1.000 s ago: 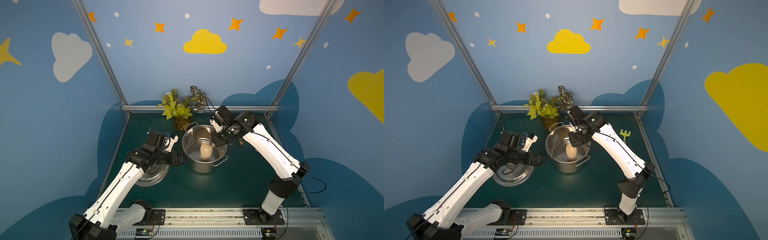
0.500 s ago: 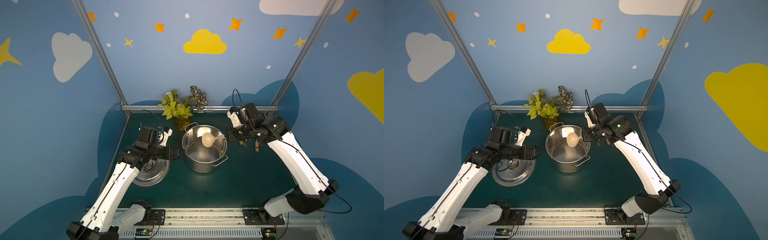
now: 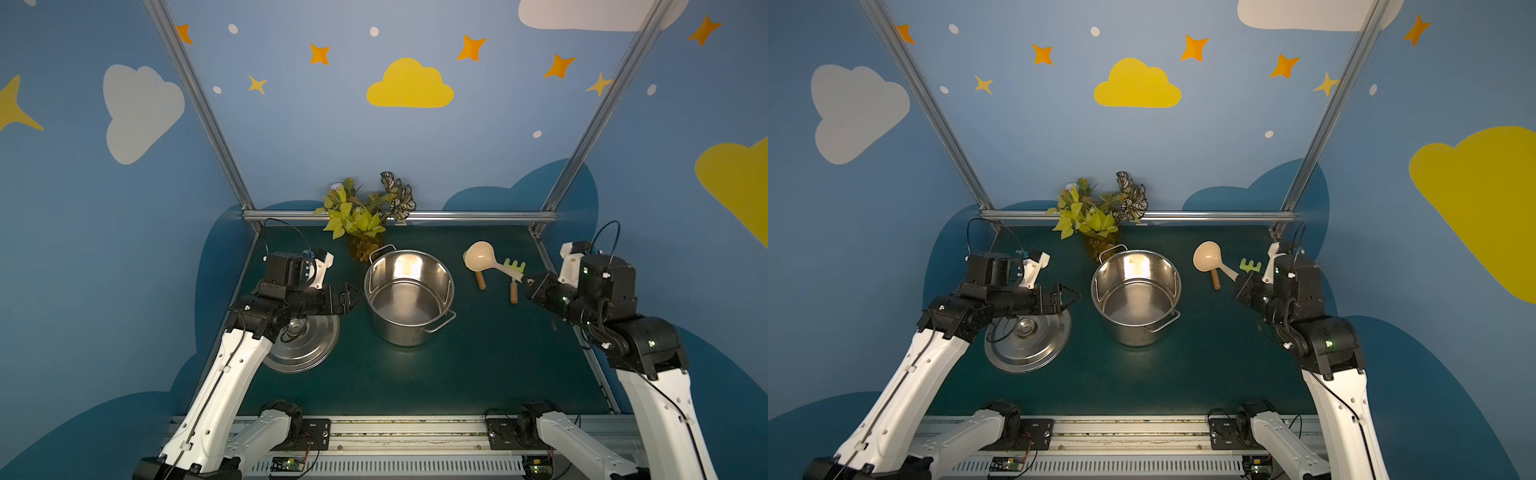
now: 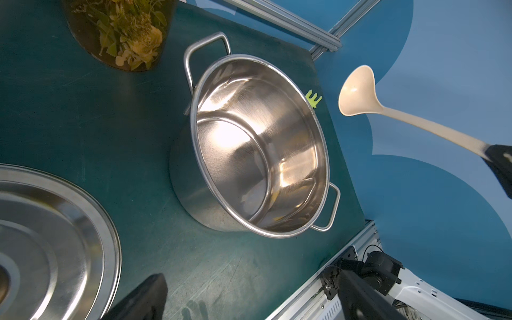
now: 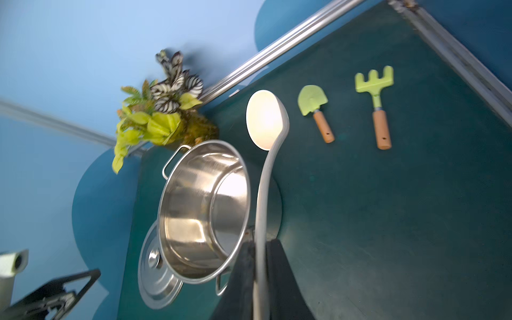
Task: Stir the soup with a spoon
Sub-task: Place the spoon at the center of the board.
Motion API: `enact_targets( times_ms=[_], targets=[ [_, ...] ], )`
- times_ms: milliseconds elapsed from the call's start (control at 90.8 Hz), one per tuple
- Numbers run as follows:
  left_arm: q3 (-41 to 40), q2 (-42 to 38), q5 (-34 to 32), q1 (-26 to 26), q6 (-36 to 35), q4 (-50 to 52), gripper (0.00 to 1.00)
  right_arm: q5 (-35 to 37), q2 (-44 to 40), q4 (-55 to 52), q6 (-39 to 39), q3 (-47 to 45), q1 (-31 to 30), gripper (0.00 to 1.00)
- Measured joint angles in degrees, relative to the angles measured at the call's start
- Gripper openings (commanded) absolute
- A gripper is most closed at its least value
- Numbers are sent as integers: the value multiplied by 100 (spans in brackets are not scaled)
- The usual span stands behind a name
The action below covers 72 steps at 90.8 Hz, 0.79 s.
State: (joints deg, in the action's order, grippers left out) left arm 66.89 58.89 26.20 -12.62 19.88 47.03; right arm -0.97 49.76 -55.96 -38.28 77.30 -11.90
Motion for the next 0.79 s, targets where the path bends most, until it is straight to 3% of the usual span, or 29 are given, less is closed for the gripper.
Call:
enact_targets(
  times_ms=[187, 463, 727, 793],
  targets=[
    [0, 37, 39, 4, 33, -11, 100, -396, -455, 352, -496, -1207, 629, 0],
    [-72, 35, 96, 13, 109, -87, 100, -905, -538, 1272, -1119, -2863, 732, 0],
    [-304, 35, 105, 13, 136, -125, 100, -1115, -612, 1797, -1362, -3475, 721, 0],
    [-328, 35, 105, 13, 136, -140, 100, -1128, -678, 1825, -1384, -3615, 717, 7]
  ],
)
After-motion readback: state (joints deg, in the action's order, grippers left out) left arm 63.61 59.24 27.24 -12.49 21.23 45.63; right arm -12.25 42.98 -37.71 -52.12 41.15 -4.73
